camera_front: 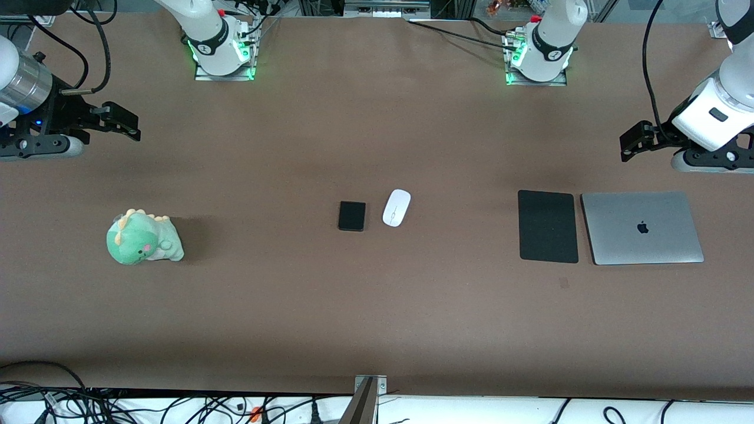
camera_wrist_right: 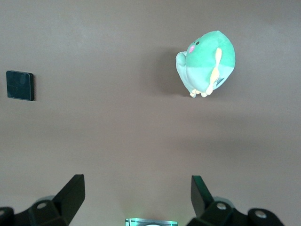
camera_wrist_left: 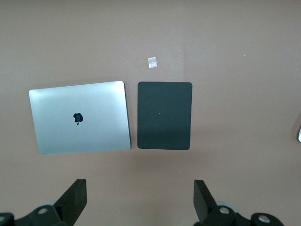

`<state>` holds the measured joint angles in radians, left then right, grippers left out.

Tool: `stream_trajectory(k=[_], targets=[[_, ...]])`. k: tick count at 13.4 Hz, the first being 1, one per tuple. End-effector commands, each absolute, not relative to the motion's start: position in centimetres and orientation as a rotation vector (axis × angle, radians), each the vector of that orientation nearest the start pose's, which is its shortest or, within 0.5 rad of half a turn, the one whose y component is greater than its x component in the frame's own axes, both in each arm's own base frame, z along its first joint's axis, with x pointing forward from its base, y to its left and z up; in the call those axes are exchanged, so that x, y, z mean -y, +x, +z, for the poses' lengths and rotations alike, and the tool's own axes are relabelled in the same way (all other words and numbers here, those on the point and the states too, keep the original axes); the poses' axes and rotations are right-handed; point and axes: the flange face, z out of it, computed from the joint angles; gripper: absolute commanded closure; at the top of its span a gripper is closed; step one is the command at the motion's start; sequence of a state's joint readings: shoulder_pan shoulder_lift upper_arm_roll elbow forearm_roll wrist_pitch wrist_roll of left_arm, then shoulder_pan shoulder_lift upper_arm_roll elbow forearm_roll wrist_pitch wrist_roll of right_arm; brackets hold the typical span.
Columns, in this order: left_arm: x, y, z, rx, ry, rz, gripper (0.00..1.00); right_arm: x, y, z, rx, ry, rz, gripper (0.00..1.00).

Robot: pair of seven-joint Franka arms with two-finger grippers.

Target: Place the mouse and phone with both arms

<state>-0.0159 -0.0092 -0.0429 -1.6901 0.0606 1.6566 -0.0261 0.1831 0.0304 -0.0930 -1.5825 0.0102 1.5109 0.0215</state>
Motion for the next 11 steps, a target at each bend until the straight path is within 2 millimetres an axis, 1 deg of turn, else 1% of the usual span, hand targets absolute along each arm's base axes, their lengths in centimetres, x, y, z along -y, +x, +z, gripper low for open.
stream_trajectory(k=[1,3,11], targets=[[2.92,55.59,58.66,-0.065,-3.073,0.042,0.00,-4.74,55.12,60.14,0.115,-3.117,0.157,0.00],[2.99,55.74,58.32,-0.067,-3.072,0.052,0.00,-4.82,55.11,60.14,0.118,-3.117,0.157,0.00],[3.09,55.82,58.14,-0.086,-3.073,0.057,0.00,-4.41,55.18,60.05,0.106,-3.118,0.159,0.00]])
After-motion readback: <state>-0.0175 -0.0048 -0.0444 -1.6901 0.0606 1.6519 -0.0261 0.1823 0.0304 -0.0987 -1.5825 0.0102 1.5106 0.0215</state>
